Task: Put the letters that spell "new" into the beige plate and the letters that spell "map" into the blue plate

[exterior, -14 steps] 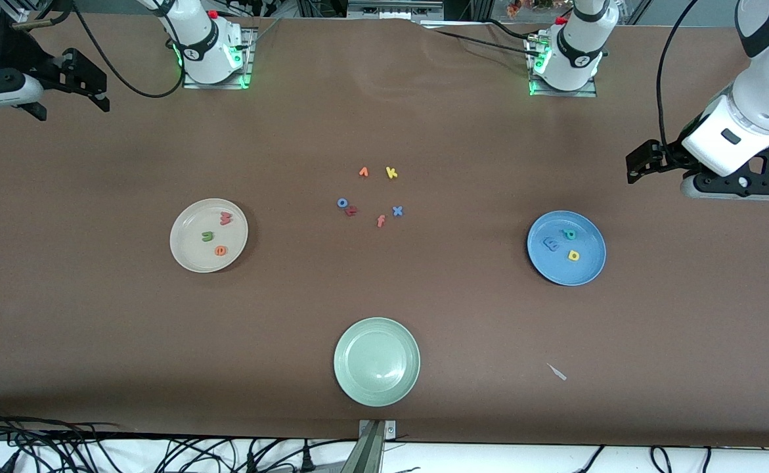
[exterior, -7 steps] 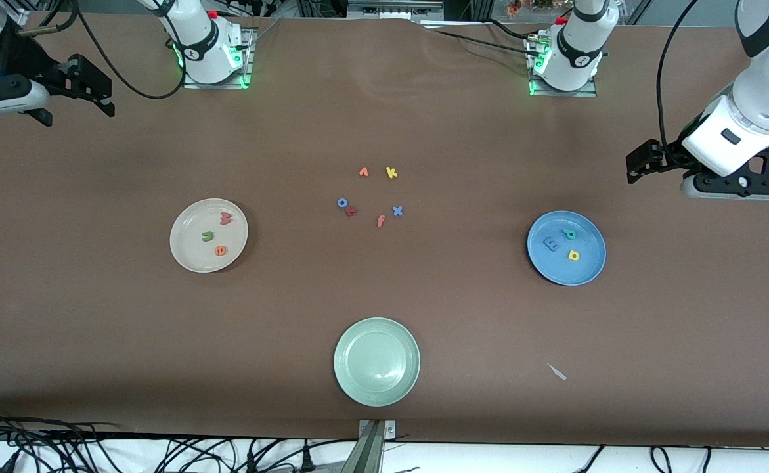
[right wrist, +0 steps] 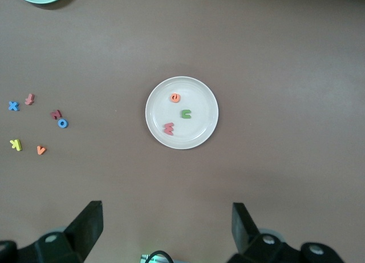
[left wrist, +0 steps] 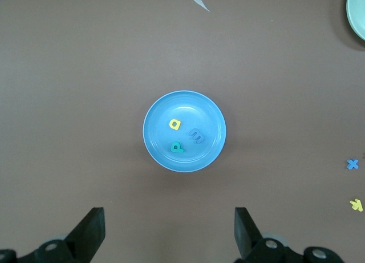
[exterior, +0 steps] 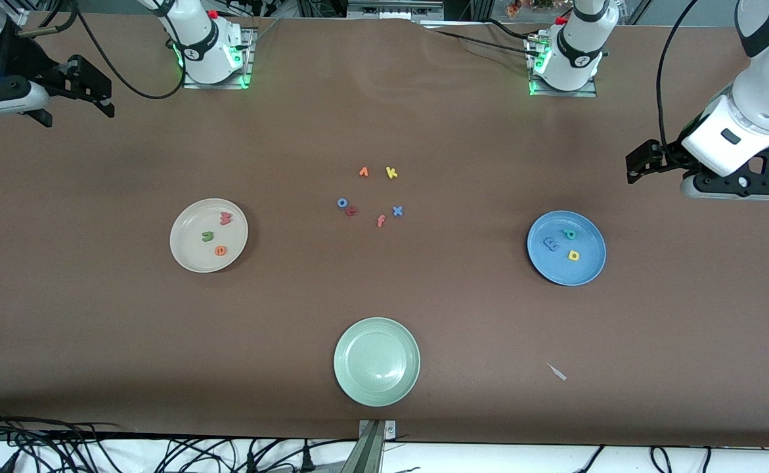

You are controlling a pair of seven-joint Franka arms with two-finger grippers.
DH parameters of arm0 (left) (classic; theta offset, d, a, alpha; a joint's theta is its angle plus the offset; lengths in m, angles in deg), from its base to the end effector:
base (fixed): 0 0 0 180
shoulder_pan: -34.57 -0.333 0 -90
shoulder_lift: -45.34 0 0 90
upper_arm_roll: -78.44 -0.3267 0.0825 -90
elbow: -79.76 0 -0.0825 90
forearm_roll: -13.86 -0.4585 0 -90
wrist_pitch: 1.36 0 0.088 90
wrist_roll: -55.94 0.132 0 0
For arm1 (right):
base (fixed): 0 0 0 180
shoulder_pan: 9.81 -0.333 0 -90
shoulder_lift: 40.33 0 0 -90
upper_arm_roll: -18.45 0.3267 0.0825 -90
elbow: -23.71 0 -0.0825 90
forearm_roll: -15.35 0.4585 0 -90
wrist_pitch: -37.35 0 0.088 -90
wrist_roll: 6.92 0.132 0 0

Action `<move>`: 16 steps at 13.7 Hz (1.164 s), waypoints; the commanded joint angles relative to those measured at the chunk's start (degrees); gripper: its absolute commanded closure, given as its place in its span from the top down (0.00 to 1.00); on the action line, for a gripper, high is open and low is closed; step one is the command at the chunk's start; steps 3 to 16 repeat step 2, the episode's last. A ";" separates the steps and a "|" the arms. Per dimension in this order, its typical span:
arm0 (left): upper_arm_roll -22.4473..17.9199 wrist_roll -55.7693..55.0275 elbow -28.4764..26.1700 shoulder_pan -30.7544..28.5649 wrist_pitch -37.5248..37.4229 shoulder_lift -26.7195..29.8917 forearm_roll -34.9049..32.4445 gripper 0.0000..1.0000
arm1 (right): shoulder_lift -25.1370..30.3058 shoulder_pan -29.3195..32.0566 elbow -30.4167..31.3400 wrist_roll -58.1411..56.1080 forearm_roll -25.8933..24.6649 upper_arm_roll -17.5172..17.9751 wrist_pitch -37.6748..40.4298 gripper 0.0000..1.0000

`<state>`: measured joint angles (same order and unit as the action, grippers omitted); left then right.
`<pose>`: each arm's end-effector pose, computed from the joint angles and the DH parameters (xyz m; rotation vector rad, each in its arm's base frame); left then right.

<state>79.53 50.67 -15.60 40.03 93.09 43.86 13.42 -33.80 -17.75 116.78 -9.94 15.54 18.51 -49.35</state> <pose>0.6343 -0.0718 0.5492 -3.1293 0.0361 0.0638 0.5801 0.0820 0.6452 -3.1238 -0.3016 -0.0042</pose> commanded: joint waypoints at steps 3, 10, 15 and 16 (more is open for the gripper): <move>-0.30 1.06 1.84 0.43 -1.20 -0.80 0.61 1.00 | -0.73 -0.15 -1.31 -0.40 0.70 -0.15 -0.05 1.00; -0.30 1.06 1.84 0.43 -1.20 -0.80 0.61 1.00 | -0.73 -0.15 -1.31 -0.40 0.70 -0.15 -0.05 1.00; -0.30 1.06 1.84 0.43 -1.20 -0.80 0.61 1.00 | -0.73 -0.15 -1.31 -0.40 0.70 -0.15 -0.05 1.00; -0.30 1.06 1.84 0.43 -1.20 -0.80 0.61 1.00 | -0.73 -0.15 -1.31 -0.40 0.70 -0.15 -0.05 1.00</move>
